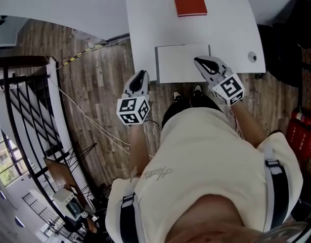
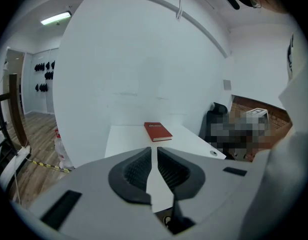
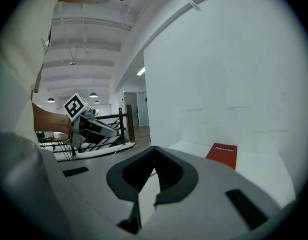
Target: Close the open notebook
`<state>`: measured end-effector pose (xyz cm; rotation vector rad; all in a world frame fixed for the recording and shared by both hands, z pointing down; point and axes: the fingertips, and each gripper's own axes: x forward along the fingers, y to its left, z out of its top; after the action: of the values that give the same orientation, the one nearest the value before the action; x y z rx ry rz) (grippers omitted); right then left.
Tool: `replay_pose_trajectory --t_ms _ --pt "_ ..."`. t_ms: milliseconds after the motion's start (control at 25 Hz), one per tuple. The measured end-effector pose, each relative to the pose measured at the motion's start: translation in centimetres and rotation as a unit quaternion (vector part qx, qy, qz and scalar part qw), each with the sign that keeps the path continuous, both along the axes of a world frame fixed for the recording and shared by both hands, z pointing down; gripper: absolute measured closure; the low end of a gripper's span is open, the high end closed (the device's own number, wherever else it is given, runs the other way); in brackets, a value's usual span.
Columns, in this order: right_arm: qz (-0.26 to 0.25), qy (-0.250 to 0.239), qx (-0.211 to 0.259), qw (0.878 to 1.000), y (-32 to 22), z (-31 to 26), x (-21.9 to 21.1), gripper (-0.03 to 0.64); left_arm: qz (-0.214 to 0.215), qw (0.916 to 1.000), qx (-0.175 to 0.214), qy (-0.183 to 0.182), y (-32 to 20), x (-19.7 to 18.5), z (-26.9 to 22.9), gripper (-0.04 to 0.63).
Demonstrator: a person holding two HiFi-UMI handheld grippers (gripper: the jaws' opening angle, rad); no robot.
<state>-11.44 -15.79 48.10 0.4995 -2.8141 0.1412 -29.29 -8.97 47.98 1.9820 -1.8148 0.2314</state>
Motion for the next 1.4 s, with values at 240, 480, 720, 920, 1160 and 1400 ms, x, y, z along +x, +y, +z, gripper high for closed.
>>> replay_pose_trajectory --t_ms 240,480,720,920,1160,1400 --pt "0.017 0.011 -0.010 1.000 0.5 1.0 -1.1 0.609 0.014 0.9990 -0.033 0.026 0.8 -0.9 4.0 0.561" --pt "0.016 0.041 -0.011 0.999 2.1 2.8 -1.4 0.609 0.023 0.9896 -0.107 0.093 2.8 -0.7 13.0 0.561" --pt "0.026 0.070 -0.015 0.997 3.0 4.2 -0.6 0.609 0.029 0.9741 -0.163 0.154 4.7 0.3 20.2 0.561" --pt "0.032 0.094 -0.023 0.995 3.5 5.6 0.0 0.609 0.030 0.9596 -0.184 0.211 4.7 0.5 24.0 0.561" --pt "0.021 0.117 -0.019 0.993 4.1 6.8 -0.5 0.609 0.033 0.9514 -0.198 0.233 4.5 0.4 26.5 0.561" --pt "0.019 0.114 -0.020 0.993 4.0 7.5 -0.8 0.609 0.018 0.9332 -0.185 0.308 3.8 0.2 26.7 0.561"
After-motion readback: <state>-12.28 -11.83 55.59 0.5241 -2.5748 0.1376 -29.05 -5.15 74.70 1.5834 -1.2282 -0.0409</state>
